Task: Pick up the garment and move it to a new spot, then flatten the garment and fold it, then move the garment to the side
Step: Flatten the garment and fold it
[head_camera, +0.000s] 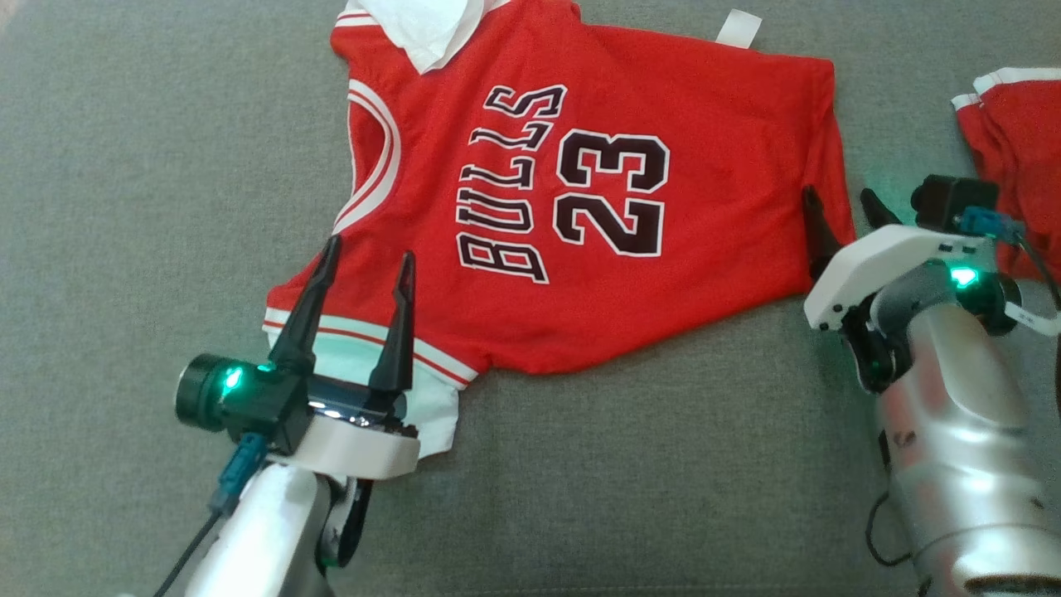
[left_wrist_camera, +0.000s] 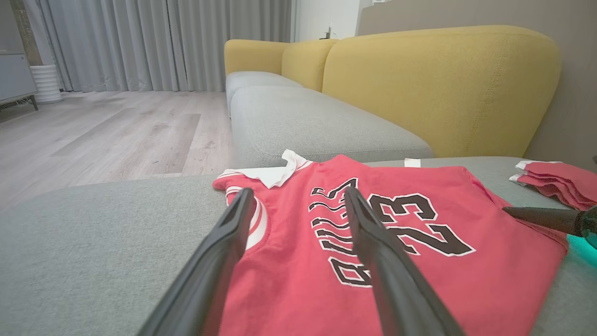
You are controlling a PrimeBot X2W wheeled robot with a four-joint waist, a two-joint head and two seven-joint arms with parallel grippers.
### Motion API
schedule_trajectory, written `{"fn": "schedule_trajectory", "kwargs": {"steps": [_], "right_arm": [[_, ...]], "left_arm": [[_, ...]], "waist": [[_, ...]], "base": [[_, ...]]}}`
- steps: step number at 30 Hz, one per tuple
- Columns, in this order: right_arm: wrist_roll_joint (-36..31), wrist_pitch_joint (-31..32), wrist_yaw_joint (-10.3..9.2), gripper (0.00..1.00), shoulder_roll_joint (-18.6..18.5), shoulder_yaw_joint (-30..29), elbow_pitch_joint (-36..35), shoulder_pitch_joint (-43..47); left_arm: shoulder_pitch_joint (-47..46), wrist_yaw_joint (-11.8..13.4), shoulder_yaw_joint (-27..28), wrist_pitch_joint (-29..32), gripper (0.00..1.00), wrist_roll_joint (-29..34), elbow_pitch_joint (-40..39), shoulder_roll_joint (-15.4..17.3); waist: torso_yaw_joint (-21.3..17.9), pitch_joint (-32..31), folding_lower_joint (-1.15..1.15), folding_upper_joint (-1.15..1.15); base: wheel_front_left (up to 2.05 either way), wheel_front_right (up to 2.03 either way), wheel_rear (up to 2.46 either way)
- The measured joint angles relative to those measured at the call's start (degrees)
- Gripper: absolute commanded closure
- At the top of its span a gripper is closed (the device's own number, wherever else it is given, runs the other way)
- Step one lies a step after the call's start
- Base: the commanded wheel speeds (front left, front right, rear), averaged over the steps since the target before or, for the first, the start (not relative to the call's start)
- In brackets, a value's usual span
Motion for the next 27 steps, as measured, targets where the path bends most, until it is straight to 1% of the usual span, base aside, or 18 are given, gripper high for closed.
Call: {"fn": "schedule_trajectory", "kwargs": {"steps": [2, 3, 4, 5, 6, 10, 13, 15, 18, 20, 27], "right_arm": [[0.2, -0.5, 0.00, 0.00, -0.3, 0.3, 2.9, -1.6], [0.1, -0.7, 0.00, 0.11, -0.4, 0.5, 4.0, -2.3], [-0.1, -0.9, 0.00, 0.65, -0.6, 0.4, 5.1, -3.1], [-0.6, -1.1, 0.00, 1.00, -0.8, 0.3, 6.0, -3.6], [-1.2, -1.5, 0.00, 1.00, -0.9, 0.0, 6.9, -4.2], [-3.0, -4.5, 0.00, 1.00, -0.6, -0.3, 9.0, -5.2], [-3.4, -8.8, 0.00, 1.00, -0.7, 2.1, 9.0, -5.0], [-4.0, -12.0, 0.00, 1.00, -0.7, 4.5, 7.3, -5.0], [-3.8, -15.5, 0.00, 1.00, -0.7, 8.0, 3.5, -4.9], [-3.3, -16.7, 0.00, 1.00, -0.7, 9.6, -0.1, -3.9], [-3.4, -18.2, 0.00, 1.00, -0.7, 12.8, -16.8, 3.8]], "left_arm": [[0.0, -0.2, 0.1, 0.0, 0.00, 0.6, 0.2, -0.5], [0.0, -0.5, 0.1, 0.0, 0.00, 0.7, 0.3, -0.7], [0.0, -0.5, 0.1, 0.0, 0.00, 0.9, 0.4, -0.9], [0.0, -0.6, 0.1, 0.0, 0.00, 1.1, 0.4, -1.1], [0.0, -1.0, 0.2, 0.0, 0.00, 1.1, 0.6, -1.2], [0.0, -1.1, 1.7, 0.0, 0.00, 1.4, 1.0, -2.1], [0.1, -1.6, 2.1, 0.0, 0.00, 1.6, 1.3, -2.4], [0.3, -1.9, 2.7, 0.0, 0.00, 1.6, 1.3, -2.6], [0.6, -2.1, 3.7, 0.0, 0.00, 2.2, 1.3, -2.9], [0.8, -2.1, 3.7, 0.0, 0.00, 2.6, 1.3, -3.0], [3.4, -2.8, 5.2, 0.0, 0.00, 3.1, 1.1, -3.9]], "waist": [[0.2, 0.0, 0.00, 0.00], [0.2, 0.0, 0.00, 0.00], [0.4, 0.0, 0.00, 0.00], [0.5, 0.0, 0.00, 0.00], [0.7, -0.1, 0.00, 0.00], [1.1, -0.7, 0.00, 0.00], [0.9, -1.5, 0.00, 0.00], [0.7, -2.2, 0.00, 0.00], [0.1, -3.2, 0.00, 0.00], [-0.3, -4.0, 0.00, 0.00], [-0.9, -7.2, -0.01, 0.00]], "base": [[0.00, 0.00, 0.00], [0.00, 0.00, 0.00], [0.00, 0.00, 0.00], [0.00, 0.00, 0.00], [0.00, 0.00, 0.00], [0.00, 0.00, 0.00], [0.00, 0.00, 0.00], [0.00, 0.00, 0.00], [0.00, 0.00, 0.00], [0.00, 0.00, 0.00], [0.00, 0.00, 0.00]]}}
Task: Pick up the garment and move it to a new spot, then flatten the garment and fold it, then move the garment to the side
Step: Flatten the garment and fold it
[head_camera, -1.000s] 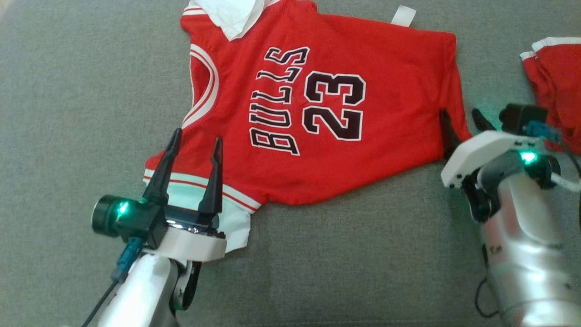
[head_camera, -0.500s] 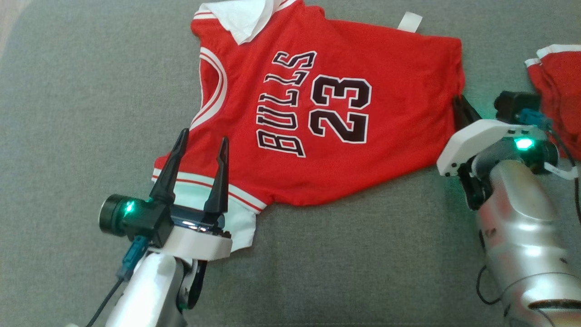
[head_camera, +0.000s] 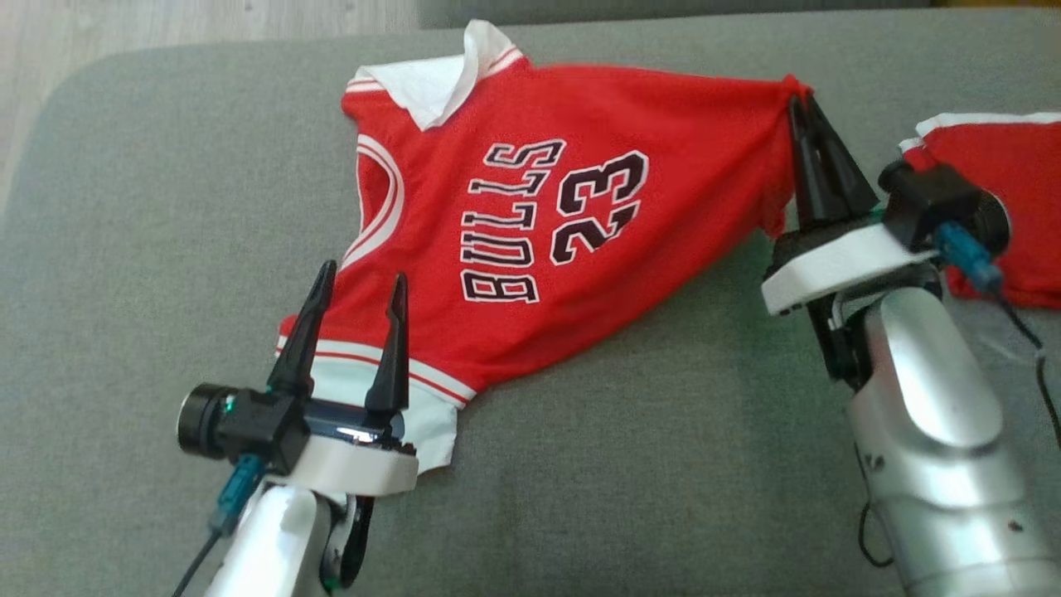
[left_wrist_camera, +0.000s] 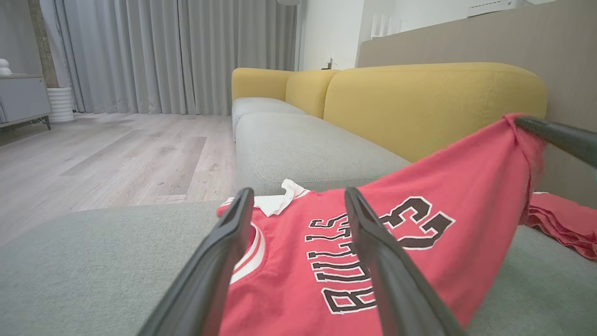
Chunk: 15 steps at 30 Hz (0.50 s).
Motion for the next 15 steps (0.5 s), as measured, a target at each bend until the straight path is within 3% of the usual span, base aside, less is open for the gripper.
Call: {"fn": "schedule_trajectory", "kwargs": {"steps": [5, 10, 15], "right_arm": [[-1.1, 0.4, 0.00, 1.00, 0.0, 1.9, -9.5, 3.5], [-1.9, 4.5, 0.00, 1.00, 0.0, 2.6, -19.6, 4.3], [-4.3, 9.4, 0.00, 1.00, 0.0, 1.3, -21.6, 3.4]], "left_arm": [[1.3, -0.2, 0.2, 0.0, 0.00, 0.0, -0.5, -0.3], [2.0, -0.7, 0.4, 0.0, 0.00, 0.4, -0.9, -0.6], [2.0, -1.3, 0.4, 0.0, 0.00, 0.6, -1.1, -1.4]], "waist": [[0.4, -1.3, -0.01, 0.00], [2.1, -1.2, 0.00, 0.00], [4.0, 0.2, 0.00, 0.00]], "base": [[0.00, 0.00, 0.00], [0.00, 0.00, 0.00], [0.00, 0.00, 0.00]]}}
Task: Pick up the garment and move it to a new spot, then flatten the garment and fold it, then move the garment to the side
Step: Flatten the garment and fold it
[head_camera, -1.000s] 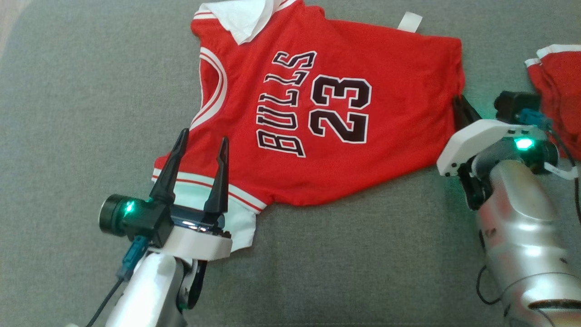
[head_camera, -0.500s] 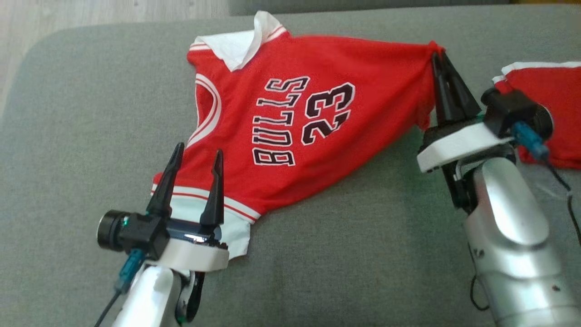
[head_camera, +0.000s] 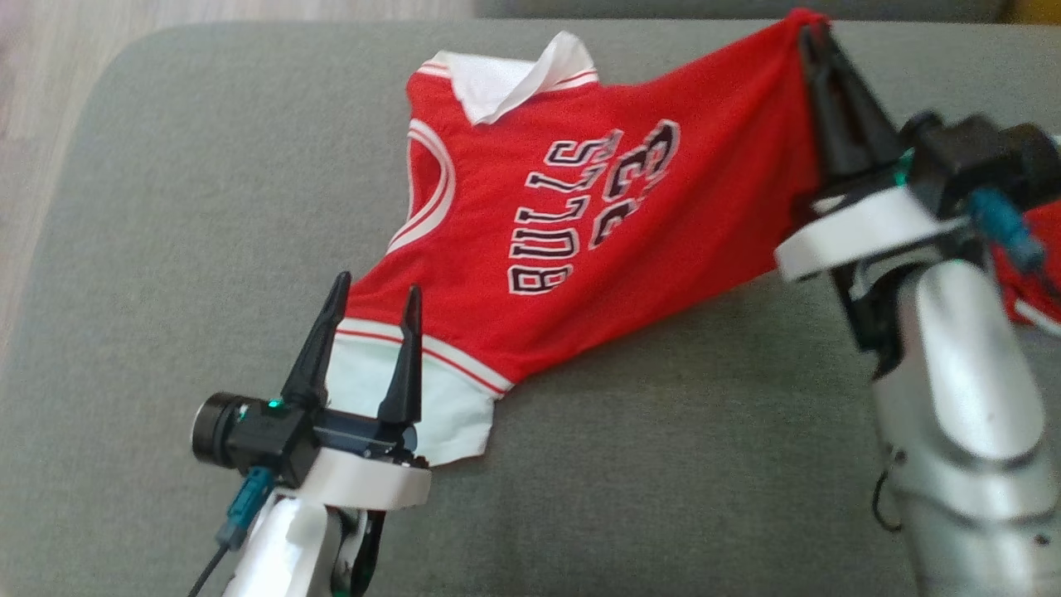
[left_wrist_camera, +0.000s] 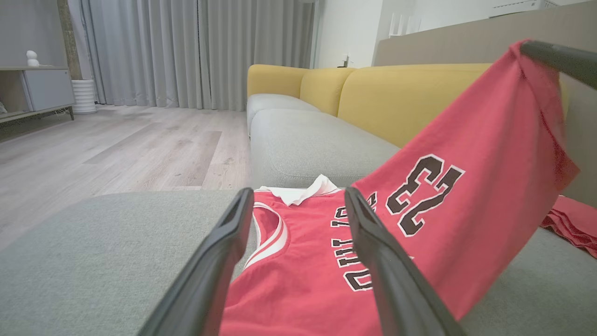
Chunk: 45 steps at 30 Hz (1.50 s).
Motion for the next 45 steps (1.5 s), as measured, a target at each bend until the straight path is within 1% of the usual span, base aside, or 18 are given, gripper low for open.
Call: {"fn": "schedule_trajectory", "kwargs": {"steps": [2, 4, 6, 9, 11, 14, 15, 16, 17, 21, 23, 28, 32, 34, 37, 38, 41, 45], "right_arm": [[-1.3, 2.3, 0.00, 1.00, 0.0, -2.5, 2.7, -1.7], [-2.9, 4.7, 0.00, 1.00, 0.0, -5.5, 7.1, -4.3], [-6.8, 6.7, 0.00, 1.00, 0.0, -8.6, 12.0, -6.7], [-11.1, 7.7, 0.00, 1.00, -0.1, -12.6, 20.0, -9.7], [-14.0, 8.5, 0.00, 1.00, -0.5, -15.6, 25.5, -11.6], [-17.7, 8.8, 0.00, 1.00, -1.3, -19.8, 32.2, -14.8], [-19.0, 8.8, 0.00, 0.96, -1.7, -20.8, 34.1, -16.1], [-20.4, 8.5, 0.00, 0.44, -2.1, -21.8, 35.8, -17.3], [-21.9, 7.8, 0.00, 0.00, -2.5, -22.6, 37.4, -18.5], [-25.9, 4.7, 0.00, 0.00, -2.8, -26.7, 42.0, -22.0], [-27.4, 2.2, 0.00, 0.00, -2.5, -29.3, 44.5, -23.0], [-27.6, -3.3, 0.00, 0.00, -1.5, -32.1, 47.7, -22.9], [-25.7, -7.7, 0.00, 0.00, -0.2, -31.9, 49.2, -22.7], [-22.1, -9.2, 0.00, 0.00, -0.4, -29.8, 50.4, -22.6], [-12.5, -9.9, 0.00, 0.00, -0.4, -23.5, 52.1, -22.3], [-9.0, -9.9, 0.00, 0.00, -0.2, -21.0, 50.9, -21.6], [0.5, -10.0, 0.00, 0.00, -0.2, -13.8, 42.6, -16.8], [8.6, -10.0, 0.00, 0.00, -0.2, -8.8, 31.3, -5.9]], "left_arm": [[-0.1, -0.4, 0.0, 0.0, 0.00, 0.4, 0.0, -0.4], [-0.4, -0.9, -0.2, 0.0, 0.00, 0.8, 0.0, -0.6], [-1.0, -1.4, -0.3, 0.0, 0.00, 0.9, 0.1, -0.8], [-2.4, -1.5, -0.5, 0.0, 0.00, 0.9, 0.3, -1.1], [-3.2, -2.0, -0.7, 0.0, 0.00, 0.9, 0.4, -1.4], [-4.0, -2.4, -0.9, 0.0, 0.00, 0.9, 0.8, -1.9], [-4.0, -2.4, -1.0, 0.0, 0.00, 0.9, 0.9, -2.1], [-4.1, -2.4, -1.1, 0.0, 0.00, 1.0, 1.1, -2.2], [-4.3, -2.4, -1.2, 0.0, 0.00, 1.2, 1.2, -2.2], [-5.5, -2.4, -1.3, 0.0, 0.00, 1.4, 1.2, -2.4], [-5.9, -2.4, -1.2, 0.0, 0.00, 1.4, 1.5, -2.5], [-5.9, -2.4, -0.3, 0.0, 0.00, 1.6, 1.7, -2.5], [-5.8, -2.4, 0.4, 0.0, 0.00, 1.8, 1.7, -2.5], [-5.6, -2.4, 1.4, 0.0, 0.00, 1.8, 1.7, -2.5], [-4.4, -2.4, 1.7, -0.1, 0.00, 2.0, 1.8, -2.5], [-3.8, -2.4, 1.7, -0.1, 0.00, 2.1, 1.8, -2.5], [-2.5, -2.4, 2.1, -0.1, 0.00, 2.4, 1.7, -2.5], [-1.9, -2.4, 3.5, -0.1, 0.00, 2.4, 1.7, -2.4]], "waist": [[0.9, 0.9, 0.00, 0.00], [2.0, 1.8, 0.01, 0.00], [3.2, 2.7, 0.01, 0.00], [5.0, 4.3, 0.01, 0.00], [6.2, 5.3, 0.01, 0.00], [7.9, 6.8, 0.01, 0.00], [8.4, 7.3, 0.01, 0.00], [8.9, 7.8, 0.02, 0.00], [9.4, 8.3, 0.02, 0.00], [10.6, 9.6, 0.02, 0.00], [10.3, 9.4, 0.01, 0.00], [8.1, 7.6, 0.00, 0.00], [5.4, 5.8, 0.00, 0.00], [3.8, 4.7, 0.00, 0.00], [1.5, 3.1, 0.00, 0.00], [0.8, 2.5, 0.00, 0.00], [-1.5, 1.0, 0.00, 0.00], [-4.2, -0.9, 0.00, 0.00]], "base": [[0.00, 0.00, 0.00], [0.00, 0.00, 0.00], [0.00, 0.00, 0.00], [0.00, 0.00, 0.00], [0.00, 0.00, 0.00], [0.00, 0.00, 0.00], [0.00, 0.00, 0.00], [0.00, 0.00, 0.00], [0.00, 0.00, 0.00], [0.00, 0.00, 0.00], [0.00, 0.00, 0.00], [0.00, 0.00, 0.00], [0.00, 0.00, 0.00], [0.00, 0.00, 0.00], [0.00, 0.00, 0.00], [0.00, 0.00, 0.00], [0.00, 0.00, 0.00], [0.00, 0.00, 0.00]]}}
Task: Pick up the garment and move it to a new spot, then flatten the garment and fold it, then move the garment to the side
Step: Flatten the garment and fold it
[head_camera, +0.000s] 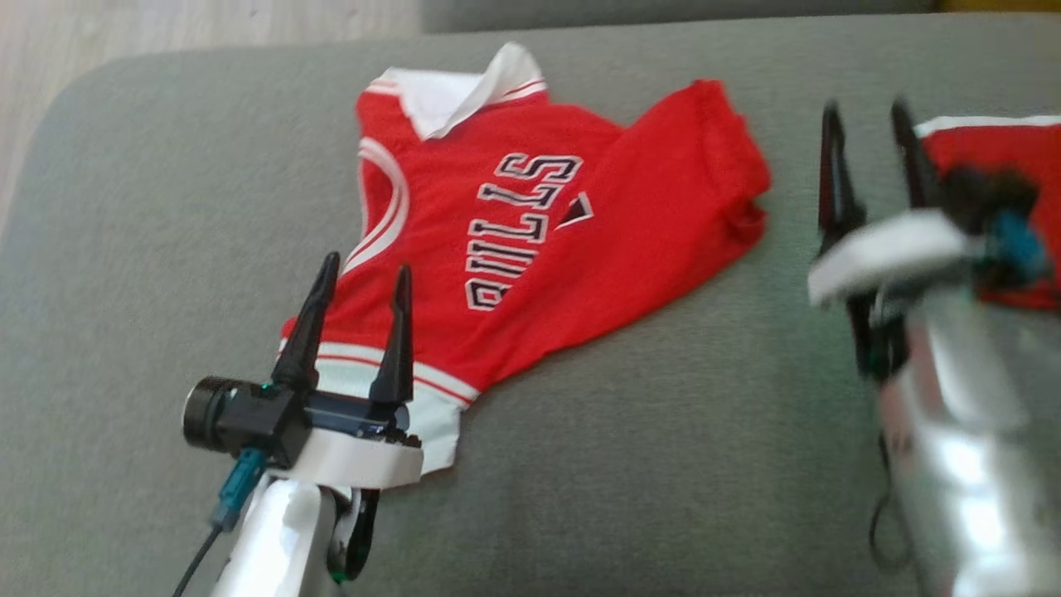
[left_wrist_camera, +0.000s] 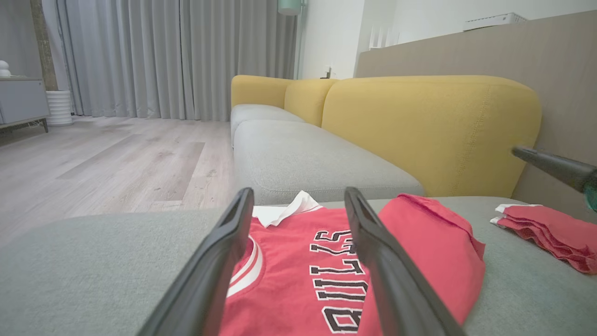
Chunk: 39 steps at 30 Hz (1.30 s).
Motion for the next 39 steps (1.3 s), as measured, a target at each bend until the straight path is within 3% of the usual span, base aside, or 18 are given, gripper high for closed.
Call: {"fn": "schedule_trajectory", "kwargs": {"steps": [8, 12, 17, 25, 30, 39], "right_arm": [[2.8, 0.0, 0.00, 0.00, 0.2, 1.2, -14.4, 16.8], [4.3, 0.0, 0.00, 0.00, 0.6, 1.3, -16.6, 21.7], [4.4, 0.3, 0.00, 0.00, 1.0, 0.2, -17.3, 21.4], [3.1, 4.3, 0.00, 0.00, 1.0, -2.0, -11.4, 15.6], [2.7, 7.7, 0.00, 0.00, 0.9, -3.4, -4.2, 10.3], [-2.4, 7.1, 0.00, 0.00, 0.8, -3.9, 6.2, 3.1]], "left_arm": [[2.4, 0.0, 0.2, 0.0, 0.00, 0.0, -0.2, 0.0], [2.6, -0.1, 0.3, 0.0, 0.00, 0.5, -0.3, 0.0], [2.6, -0.6, 0.2, 0.0, 0.00, 0.5, -0.3, 0.0], [1.0, -1.1, -0.1, 0.0, 0.00, 0.6, -0.2, -0.1], [-0.1, -1.5, -0.3, 0.0, 0.00, 0.6, 0.0, -0.1], [-2.1, -1.6, -0.7, 0.0, 0.00, 0.6, 0.0, -0.1]], "waist": [[-2.9, -2.3, -0.01, 0.00], [-3.1, -2.1, 0.00, 0.00], [-2.4, -0.8, 0.01, 0.00], [0.4, 2.6, 0.01, 0.00], [2.6, 4.7, 0.02, 0.00], [5.2, 7.4, 0.01, 0.00]], "base": [[0.00, 0.00, 0.00], [0.00, 0.00, 0.00], [0.00, 0.00, 0.00], [0.00, 0.00, 0.00], [0.00, 0.00, 0.00], [0.00, 0.00, 0.00]]}}
